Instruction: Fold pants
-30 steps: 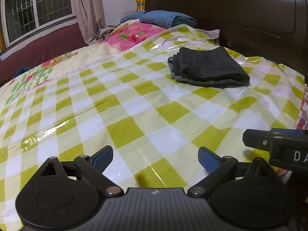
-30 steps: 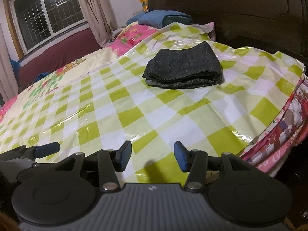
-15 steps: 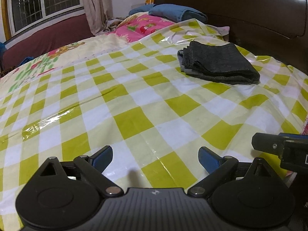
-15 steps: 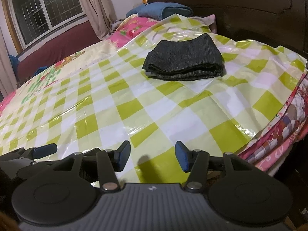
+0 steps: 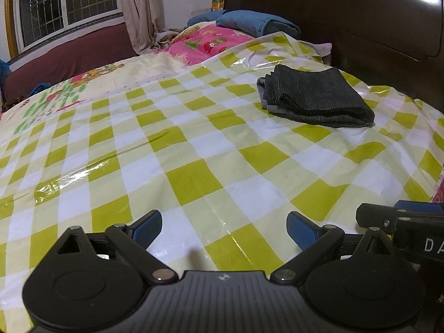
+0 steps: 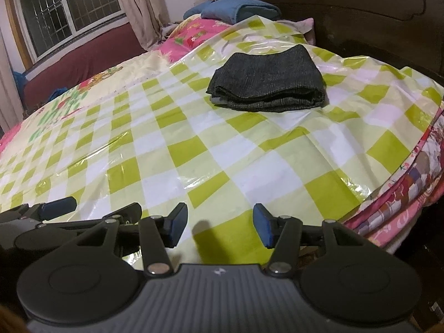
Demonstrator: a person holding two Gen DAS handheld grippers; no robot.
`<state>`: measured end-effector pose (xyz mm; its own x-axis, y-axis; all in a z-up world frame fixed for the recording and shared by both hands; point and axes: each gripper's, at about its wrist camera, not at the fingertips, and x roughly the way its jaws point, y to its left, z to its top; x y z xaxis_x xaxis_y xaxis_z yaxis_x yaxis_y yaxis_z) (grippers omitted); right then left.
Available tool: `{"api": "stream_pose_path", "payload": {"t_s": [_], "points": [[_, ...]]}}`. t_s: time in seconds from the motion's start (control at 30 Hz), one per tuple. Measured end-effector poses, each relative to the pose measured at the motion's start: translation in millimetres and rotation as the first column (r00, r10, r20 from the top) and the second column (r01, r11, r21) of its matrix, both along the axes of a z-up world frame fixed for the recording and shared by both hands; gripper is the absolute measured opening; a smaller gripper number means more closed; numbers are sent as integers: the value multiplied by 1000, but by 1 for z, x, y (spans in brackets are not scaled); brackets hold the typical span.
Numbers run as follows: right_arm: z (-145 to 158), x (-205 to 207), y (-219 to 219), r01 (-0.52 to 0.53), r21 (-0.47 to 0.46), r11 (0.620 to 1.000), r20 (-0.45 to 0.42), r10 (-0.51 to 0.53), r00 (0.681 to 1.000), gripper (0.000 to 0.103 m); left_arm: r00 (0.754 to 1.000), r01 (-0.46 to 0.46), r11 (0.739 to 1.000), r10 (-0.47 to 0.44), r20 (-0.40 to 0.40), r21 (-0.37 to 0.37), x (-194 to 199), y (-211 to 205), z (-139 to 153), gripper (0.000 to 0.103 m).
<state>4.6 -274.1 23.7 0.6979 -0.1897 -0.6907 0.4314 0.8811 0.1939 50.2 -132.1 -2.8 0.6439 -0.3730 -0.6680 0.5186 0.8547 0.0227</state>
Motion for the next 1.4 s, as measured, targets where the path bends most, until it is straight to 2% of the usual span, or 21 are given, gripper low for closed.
{"api": "stream_pose_path", "payload": {"t_s": [1.4], "points": [[-4, 1, -4, 24, 9, 1000, -41, -24, 999, 54, 1000, -6, 1000, 6, 25, -17, -3, 6, 11, 103]]}}
